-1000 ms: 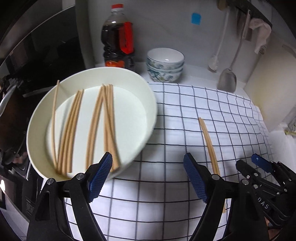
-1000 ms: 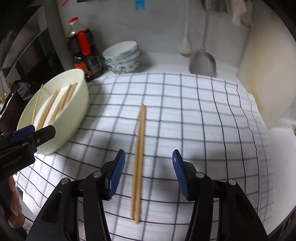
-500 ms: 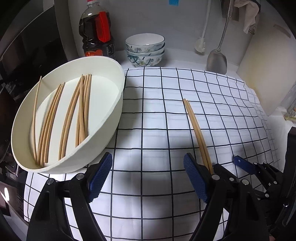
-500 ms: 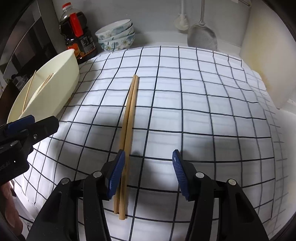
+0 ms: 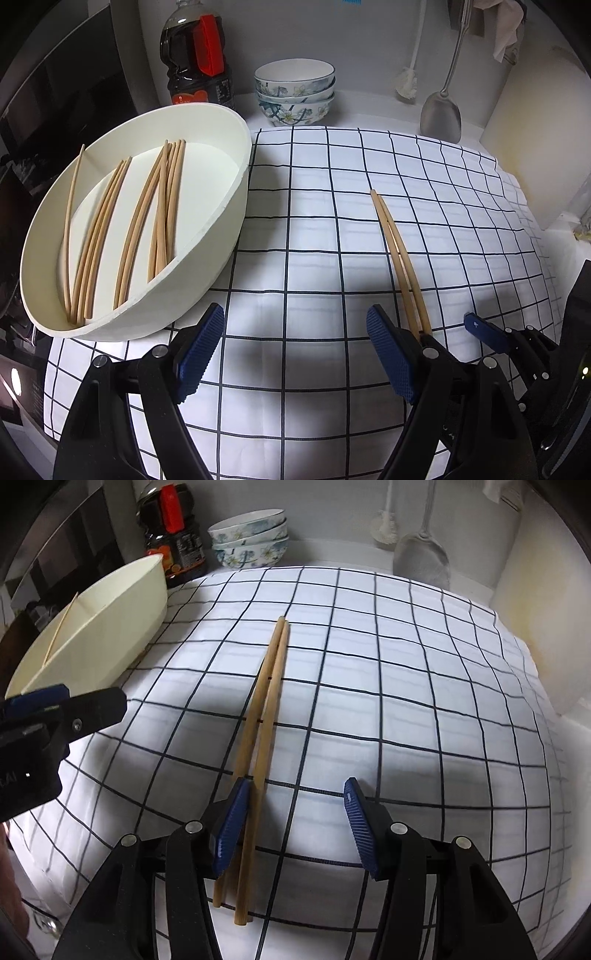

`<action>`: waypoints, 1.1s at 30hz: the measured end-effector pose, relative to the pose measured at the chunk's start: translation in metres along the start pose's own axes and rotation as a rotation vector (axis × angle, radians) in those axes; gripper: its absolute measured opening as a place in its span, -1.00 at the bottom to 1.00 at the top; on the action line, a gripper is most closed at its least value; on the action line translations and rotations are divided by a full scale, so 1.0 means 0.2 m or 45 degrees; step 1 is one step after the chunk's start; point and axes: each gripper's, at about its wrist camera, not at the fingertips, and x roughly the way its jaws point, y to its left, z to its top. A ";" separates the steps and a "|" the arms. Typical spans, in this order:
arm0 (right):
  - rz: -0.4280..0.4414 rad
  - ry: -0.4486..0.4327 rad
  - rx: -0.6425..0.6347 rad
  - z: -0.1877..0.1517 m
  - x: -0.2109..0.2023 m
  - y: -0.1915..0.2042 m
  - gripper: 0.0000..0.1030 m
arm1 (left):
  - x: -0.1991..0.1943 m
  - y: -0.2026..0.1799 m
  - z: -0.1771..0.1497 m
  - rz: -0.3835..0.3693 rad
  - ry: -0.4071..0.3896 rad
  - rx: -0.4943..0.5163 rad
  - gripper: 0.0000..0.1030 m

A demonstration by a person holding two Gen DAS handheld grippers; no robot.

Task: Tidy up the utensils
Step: 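Close the right tool on one chopstick while the left tool grasps the other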

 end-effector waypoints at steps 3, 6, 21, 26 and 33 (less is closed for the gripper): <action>0.023 -0.003 -0.035 0.01 0.01 0.01 -0.11 | 0.01 -0.01 -0.01 0.000 0.007 0.003 0.52; 0.036 -0.008 -0.079 0.02 0.01 0.01 -0.72 | 0.02 -0.04 -0.01 -0.005 0.013 0.010 0.52; 0.010 -0.012 0.016 -0.02 -0.03 -0.26 -0.87 | 0.17 -0.24 -0.02 -0.013 0.047 0.050 0.52; 0.004 -0.030 0.055 -0.05 -0.04 -0.33 -0.87 | 0.22 -0.29 -0.01 -0.013 0.058 0.046 0.52; 0.016 -0.036 0.065 -0.05 -0.05 -0.35 -0.87 | 0.27 -0.31 -0.02 0.024 0.067 0.069 0.53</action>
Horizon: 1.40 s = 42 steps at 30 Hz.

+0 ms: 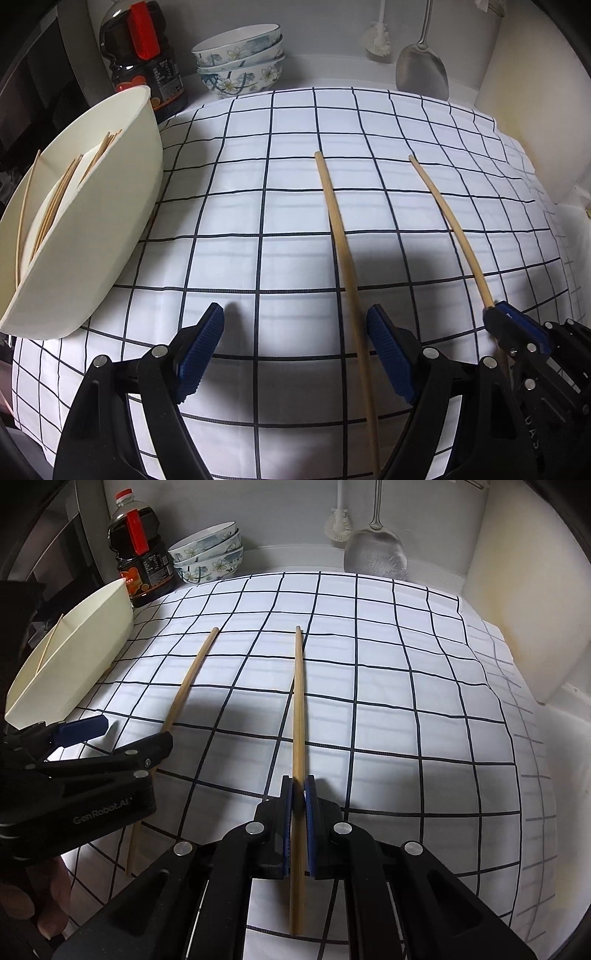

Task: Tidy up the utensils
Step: 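Close the right tool on one chopstick while the left tool grasps the other, then carry the right tool's chopstick into the basin while the left tool carries its own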

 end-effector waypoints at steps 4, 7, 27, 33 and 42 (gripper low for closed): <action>0.010 -0.003 0.012 0.00 0.00 0.00 -0.85 | 0.01 0.00 0.00 0.012 -0.012 0.002 0.61; 0.014 -0.001 0.012 0.02 0.01 0.01 -0.51 | 0.01 0.00 0.00 0.016 -0.012 -0.004 0.69; -0.030 -0.023 -0.080 0.09 0.07 0.05 -0.83 | 0.00 -0.02 -0.01 -0.007 -0.054 -0.058 0.10; -0.029 -0.017 -0.086 0.11 0.08 0.06 -0.87 | -0.01 -0.08 -0.01 -0.023 -0.062 0.017 -0.85; 0.040 -0.012 -0.012 0.13 0.02 0.06 -0.87 | -0.10 0.02 0.02 -0.089 -0.016 -0.015 -0.86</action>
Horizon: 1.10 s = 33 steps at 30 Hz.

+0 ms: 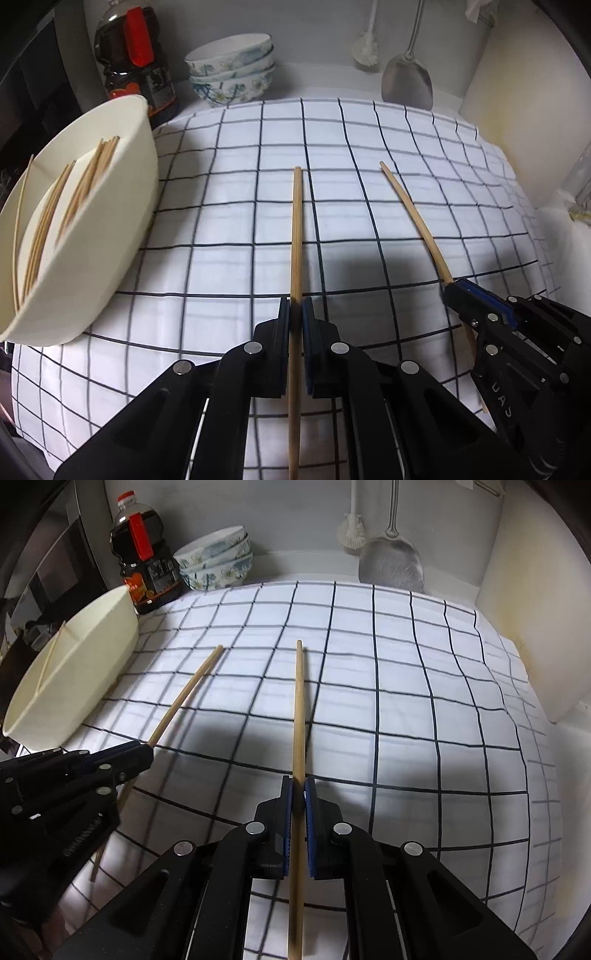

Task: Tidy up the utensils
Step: 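Carry the right tool's chopstick into the basin while the left tool carries its own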

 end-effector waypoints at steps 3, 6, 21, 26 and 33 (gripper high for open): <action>0.031 -0.012 0.018 0.04 -0.06 0.03 -0.87 | -0.13 0.06 0.02 -0.034 -0.033 -0.036 -0.86; 0.090 -0.033 0.053 0.09 -0.12 0.08 -0.87 | -0.26 0.12 0.03 -0.020 -0.093 -0.037 -0.86; 0.205 -0.181 -0.102 0.44 -0.35 0.59 -0.87 | -0.69 0.65 0.28 -0.025 -0.328 -0.189 -0.86; 0.245 -0.198 -0.152 0.53 -0.34 0.75 -0.87 | -0.73 0.85 0.32 0.031 -0.365 -0.237 -0.86; 0.312 -0.150 -0.204 0.63 -0.20 1.02 -0.87 | -0.65 1.11 0.32 0.119 -0.334 -0.278 -0.86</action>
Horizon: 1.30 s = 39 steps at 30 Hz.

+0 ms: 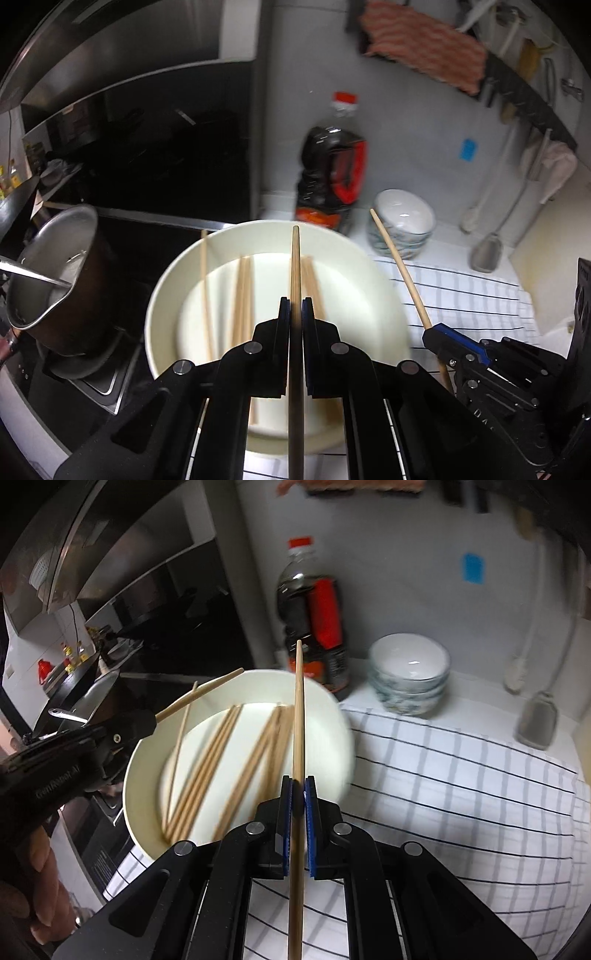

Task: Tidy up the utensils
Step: 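Carry the right tool's chopstick into the basin while the left tool carries its own, then open the right tool in the basin while the left tool releases its chopstick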

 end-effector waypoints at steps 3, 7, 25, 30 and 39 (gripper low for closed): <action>0.023 0.040 0.000 0.03 0.11 0.06 -0.87 | 0.07 0.09 0.00 0.032 0.017 -0.015 -0.86; 0.039 0.093 -0.006 0.05 0.22 0.12 -0.87 | 0.12 0.18 -0.02 0.082 0.029 -0.044 -0.86; 0.053 0.233 -0.033 0.06 0.47 0.22 -0.87 | 0.36 0.34 -0.10 0.156 0.157 -0.112 -0.85; 0.043 0.265 -0.013 0.05 0.50 0.19 -0.87 | 0.44 0.33 -0.11 0.138 0.223 -0.113 -0.85; 0.024 0.198 -0.001 0.06 0.42 0.15 -0.48 | 0.37 0.33 -0.09 0.165 0.222 -0.123 0.21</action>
